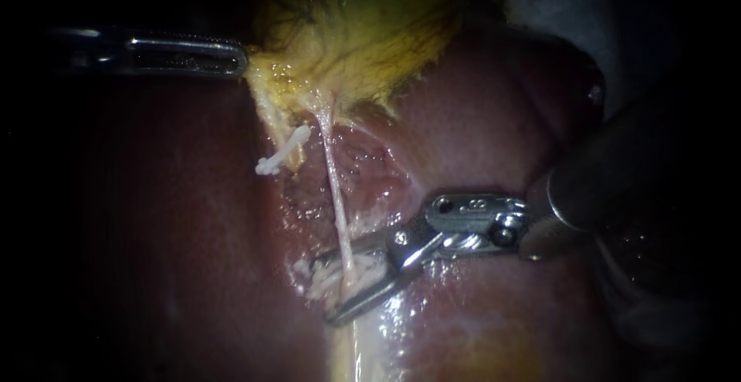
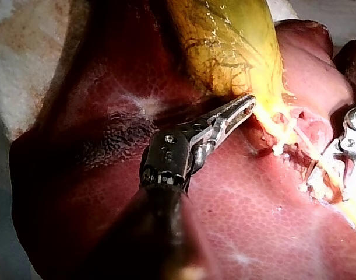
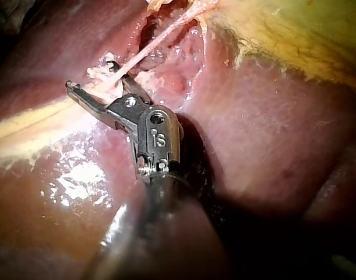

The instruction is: Clipping first clip right tube

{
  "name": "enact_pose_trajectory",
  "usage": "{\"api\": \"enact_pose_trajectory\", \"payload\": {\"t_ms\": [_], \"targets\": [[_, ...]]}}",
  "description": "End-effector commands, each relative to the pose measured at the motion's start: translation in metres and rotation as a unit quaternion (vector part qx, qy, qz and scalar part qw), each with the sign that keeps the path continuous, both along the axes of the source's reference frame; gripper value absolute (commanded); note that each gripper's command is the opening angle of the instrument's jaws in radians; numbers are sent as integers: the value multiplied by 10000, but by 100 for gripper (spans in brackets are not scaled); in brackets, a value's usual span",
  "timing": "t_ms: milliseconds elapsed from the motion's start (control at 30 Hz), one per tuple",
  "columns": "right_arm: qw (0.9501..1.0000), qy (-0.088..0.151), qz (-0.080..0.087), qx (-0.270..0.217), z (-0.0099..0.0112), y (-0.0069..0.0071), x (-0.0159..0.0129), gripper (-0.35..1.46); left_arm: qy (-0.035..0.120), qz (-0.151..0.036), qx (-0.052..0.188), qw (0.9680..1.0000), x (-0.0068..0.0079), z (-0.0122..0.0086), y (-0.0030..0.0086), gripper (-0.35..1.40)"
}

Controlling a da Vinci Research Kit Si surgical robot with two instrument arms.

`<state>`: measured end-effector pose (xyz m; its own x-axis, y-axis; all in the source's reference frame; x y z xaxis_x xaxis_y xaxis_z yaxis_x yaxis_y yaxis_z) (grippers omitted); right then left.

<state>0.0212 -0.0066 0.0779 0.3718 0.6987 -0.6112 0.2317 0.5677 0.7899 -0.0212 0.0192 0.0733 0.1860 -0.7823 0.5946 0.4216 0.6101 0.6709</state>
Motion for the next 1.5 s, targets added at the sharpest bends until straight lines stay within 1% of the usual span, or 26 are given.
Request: {"api": "enact_pose_trajectory", "payload": {"t_ms": [33,100,200,233,433,467,633,767,900,967,1033,1133,1200,1267,1367,1400,1500], "targets": [[10000,49,-2,65,0,0,0,51,0,1,0,10000,0,0,0,-35],[9997,136,-9,212,0,0,0,51,0,0,0,10000,0,0,0,-35],[9987,285,43,425,-1,-1,0,53,1,0,0,10000,-1,0,0,-35],[9985,301,37,466,-1,-1,0,53,1,0,0,10000,-1,0,0,-35],[9935,631,129,941,-6,-3,-1,53,1,0,0,10000,-1,0,0,-35],[9923,694,151,1012,-9,-3,-1,53,1,0,0,10000,-1,0,0,-35],[9892,853,118,1185,-24,-1,0,52,1,0,0,10000,0,0,0,-35],[9865,996,133,1290,-38,4,0,51,1,0,0,10000,0,0,0,-35],[9859,1028,63,1319,-48,5,0,51,1,0,0,10000,0,0,0,-35],[9854,1034,7,1356,-51,5,-1,51,1,0,0,10000,0,0,0,-35],[9848,1068,-87,1368,-53,3,0,49,1,0,0,10000,-1,0,0,-35],[9844,1087,-145,1377,-56,1,1,46,1,0,0,10000,-1,0,0,-35],[9840,1052,-141,1428,-57,1,2,42,1,0,0,10000,-1,0,0,-35],[9843,1037,-102,1426,-56,2,4,38,1,0,0,10000,-1,0,0,-35],[9836,959,-63,1525,-53,4,6,22,1,-1,0,10000,-1,0,0,-35],[9835,966,-43,1531,-52,5,6,17,1,0,0,10000,-1,0,0,-35],[9850,880,-73,1483,-51,6,5,7,1,0,0,10000,-1,0,0,-35]]}}
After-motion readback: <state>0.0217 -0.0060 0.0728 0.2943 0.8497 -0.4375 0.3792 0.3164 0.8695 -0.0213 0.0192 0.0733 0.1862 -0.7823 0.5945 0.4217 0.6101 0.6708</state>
